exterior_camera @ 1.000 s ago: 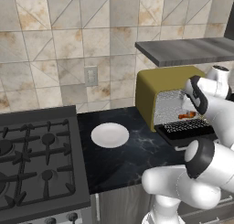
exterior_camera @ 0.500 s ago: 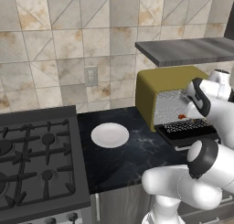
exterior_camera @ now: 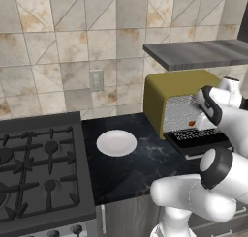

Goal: Open the toaster oven door. Place the hotdog bun on the top rack in the toaster oven and place the chicken drumstick on the bottom rack.

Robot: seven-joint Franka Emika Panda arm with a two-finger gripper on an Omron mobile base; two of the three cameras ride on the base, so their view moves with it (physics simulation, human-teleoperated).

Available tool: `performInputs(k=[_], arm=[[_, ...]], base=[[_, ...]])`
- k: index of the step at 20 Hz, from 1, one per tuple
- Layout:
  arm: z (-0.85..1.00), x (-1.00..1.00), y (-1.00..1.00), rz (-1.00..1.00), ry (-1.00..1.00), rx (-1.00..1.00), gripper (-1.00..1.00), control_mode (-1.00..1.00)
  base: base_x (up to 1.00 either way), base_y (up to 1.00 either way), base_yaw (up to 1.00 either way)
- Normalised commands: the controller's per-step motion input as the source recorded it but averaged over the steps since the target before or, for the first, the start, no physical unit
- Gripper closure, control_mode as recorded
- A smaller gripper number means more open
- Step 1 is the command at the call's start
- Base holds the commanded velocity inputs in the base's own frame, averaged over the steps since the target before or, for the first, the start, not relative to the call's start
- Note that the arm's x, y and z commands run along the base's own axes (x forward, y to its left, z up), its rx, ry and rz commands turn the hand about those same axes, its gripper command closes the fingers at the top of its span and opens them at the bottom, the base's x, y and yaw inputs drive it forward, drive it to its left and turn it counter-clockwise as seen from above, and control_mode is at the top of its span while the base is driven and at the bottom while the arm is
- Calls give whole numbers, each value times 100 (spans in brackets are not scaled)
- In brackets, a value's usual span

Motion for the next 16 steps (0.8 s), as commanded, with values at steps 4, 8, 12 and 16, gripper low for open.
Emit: performInputs(k=[4, 8, 12, 16], arm=[[-21, -11, 6, 12, 2, 0, -100, -100], [-19, -5, 3, 0, 1, 0, -100, -100], [-15, 1, 5, 0, 0, 0, -100, -100], [-8, 2, 1, 0, 0, 0, -100, -100]], base=[[0, 0, 0], [0, 0, 0], [0, 0, 0], [0, 0, 0]])
